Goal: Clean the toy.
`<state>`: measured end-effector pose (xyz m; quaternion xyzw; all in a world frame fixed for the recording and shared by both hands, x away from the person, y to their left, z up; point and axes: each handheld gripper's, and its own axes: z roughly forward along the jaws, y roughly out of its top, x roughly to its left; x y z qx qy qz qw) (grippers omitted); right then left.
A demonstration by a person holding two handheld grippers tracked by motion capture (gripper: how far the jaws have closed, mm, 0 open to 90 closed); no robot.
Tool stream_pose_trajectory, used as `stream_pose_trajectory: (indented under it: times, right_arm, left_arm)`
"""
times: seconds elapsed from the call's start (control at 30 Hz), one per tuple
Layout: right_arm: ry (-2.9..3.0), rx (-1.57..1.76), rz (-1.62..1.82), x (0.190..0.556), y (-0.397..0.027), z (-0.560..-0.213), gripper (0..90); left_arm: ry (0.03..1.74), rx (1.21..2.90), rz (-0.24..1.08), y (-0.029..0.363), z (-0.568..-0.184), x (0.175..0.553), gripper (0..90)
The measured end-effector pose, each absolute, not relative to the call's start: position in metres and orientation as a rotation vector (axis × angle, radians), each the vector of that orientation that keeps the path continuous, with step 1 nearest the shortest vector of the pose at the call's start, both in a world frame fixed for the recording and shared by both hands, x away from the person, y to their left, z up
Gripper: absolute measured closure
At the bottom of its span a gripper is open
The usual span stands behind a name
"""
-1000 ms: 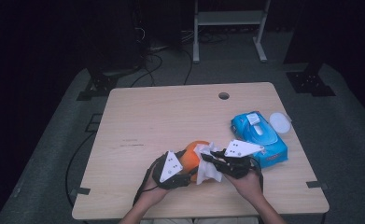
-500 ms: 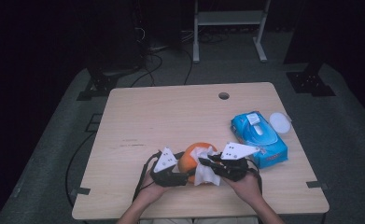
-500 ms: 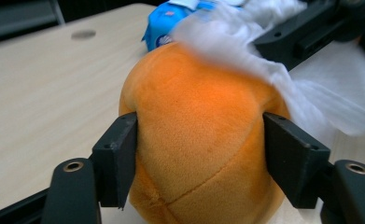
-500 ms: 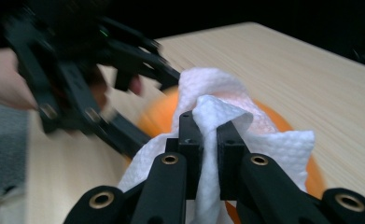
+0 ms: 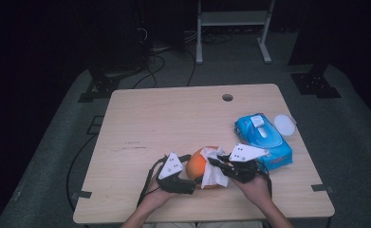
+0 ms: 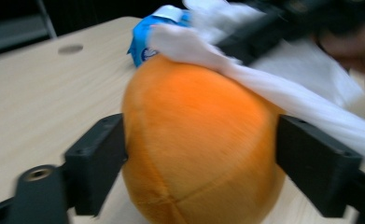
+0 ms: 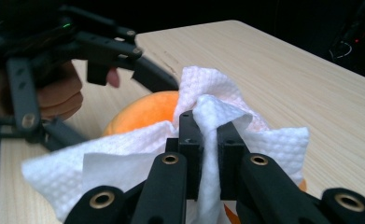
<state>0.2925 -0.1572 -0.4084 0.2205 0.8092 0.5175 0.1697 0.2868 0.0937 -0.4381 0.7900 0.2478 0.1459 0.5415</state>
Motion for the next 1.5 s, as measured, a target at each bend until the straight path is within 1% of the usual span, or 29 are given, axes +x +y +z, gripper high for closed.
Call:
stream_pose_trajectory:
  times: [0.03, 0.07, 0.1, 0.13, 0.2, 0.27, 0.4, 0.53, 0.63, 0.73, 0.77, 0.83, 0.87, 0.93, 0.97, 1.0, 1.03, 1.1, 1.13, 1.2, 1.27, 1.37, 1.5]
  right_arm:
    - [2.309, 0.623, 1.472, 0.292, -0.156, -0.408, 83.3]
    - [2.313, 0.619, 1.471, 0.292, -0.156, -0.408, 83.3]
    - [2.316, 0.616, 1.465, 0.291, -0.155, -0.407, 83.3]
    - [2.321, 0.618, 1.465, 0.290, -0.153, -0.406, 83.3]
    - [2.320, 0.598, 1.466, 0.288, -0.150, -0.405, 83.3]
    - [2.327, 0.594, 1.484, 0.285, -0.145, -0.403, 83.3]
    - [2.374, 0.515, 1.495, 0.276, -0.130, -0.399, 83.3]
    - [2.340, 0.547, 1.482, 0.280, -0.138, -0.396, 83.4]
    - [2.305, 0.630, 1.471, 0.290, -0.155, -0.398, 83.4]
    - [2.298, 0.673, 1.456, 0.295, -0.163, -0.403, 83.3]
    - [2.298, 0.674, 1.449, 0.294, -0.163, -0.403, 83.4]
    - [2.311, 0.662, 1.450, 0.292, -0.160, -0.403, 83.4]
    - [2.320, 0.654, 1.453, 0.290, -0.157, -0.403, 83.4]
    - [2.327, 0.623, 1.446, 0.288, -0.152, -0.404, 83.3]
    - [2.330, 0.614, 1.444, 0.288, -0.150, -0.404, 83.3]
    - [2.333, 0.620, 1.444, 0.288, -0.150, -0.404, 83.3]
    - [2.332, 0.628, 1.451, 0.288, -0.150, -0.404, 83.3]
    - [2.325, 0.635, 1.472, 0.287, -0.150, -0.402, 83.3]
    - [2.325, 0.635, 1.490, 0.286, -0.150, -0.400, 83.3]
    - [2.322, 0.603, 1.507, 0.282, -0.146, -0.395, 83.3]
    - [2.342, 0.560, 1.516, 0.276, -0.137, -0.393, 83.2]
    - [2.349, 0.496, 1.455, 0.272, -0.126, -0.395, 83.3]
    - [2.300, 0.575, 1.457, 0.281, -0.142, -0.396, 83.3]
  left_arm:
    - [0.614, 1.875, 0.317, 0.094, -0.439, 0.289, 11.0]
    - [0.633, 1.869, 0.278, 0.095, -0.441, 0.291, 10.8]
    - [0.638, 1.866, 0.254, 0.095, -0.443, 0.291, 12.1]
    - [0.629, 1.870, 0.256, 0.095, -0.443, 0.289, 17.7]
    - [0.594, 1.892, 0.308, 0.093, -0.442, 0.285, 27.0]
    - [0.541, 1.918, 0.387, 0.091, -0.439, 0.280, 33.4]
    - [0.424, 1.952, 0.532, 0.082, -0.439, 0.270, 37.1]
    - [0.406, 1.947, 0.543, 0.083, -0.438, 0.271, 38.4]
    - [0.413, 1.935, 0.518, 0.085, -0.439, 0.272, 36.0]
    - [0.463, 1.894, 0.465, 0.088, -0.438, 0.276, 25.2]
    - [0.501, 1.883, 0.438, 0.090, -0.439, 0.278, 20.2]
    - [0.565, 1.870, 0.357, 0.092, -0.441, 0.283, 13.6]
    - [0.585, 1.875, 0.329, 0.092, -0.441, 0.285, 11.6]
    - [0.613, 1.890, 0.260, 0.091, -0.445, 0.288, 11.6]
    - [0.613, 1.889, 0.241, 0.092, -0.445, 0.288, 17.3]
    - [0.597, 1.901, 0.266, 0.092, -0.444, 0.287, 24.7]
    - [0.568, 1.912, 0.305, 0.092, -0.442, 0.285, 29.9]
    - [0.492, 1.919, 0.404, 0.091, -0.439, 0.279, 37.6]
    - [0.463, 1.929, 0.443, 0.090, -0.438, 0.277, 39.5]
    - [0.385, 1.956, 0.557, 0.087, -0.434, 0.272, 41.9]
    - [0.332, 1.983, 0.607, 0.085, -0.433, 0.269, 42.4]
    - [0.313, 1.987, 0.621, 0.087, -0.436, 0.268, 42.1]
    - [0.308, 1.986, 0.601, 0.089, -0.437, 0.269, 39.6]
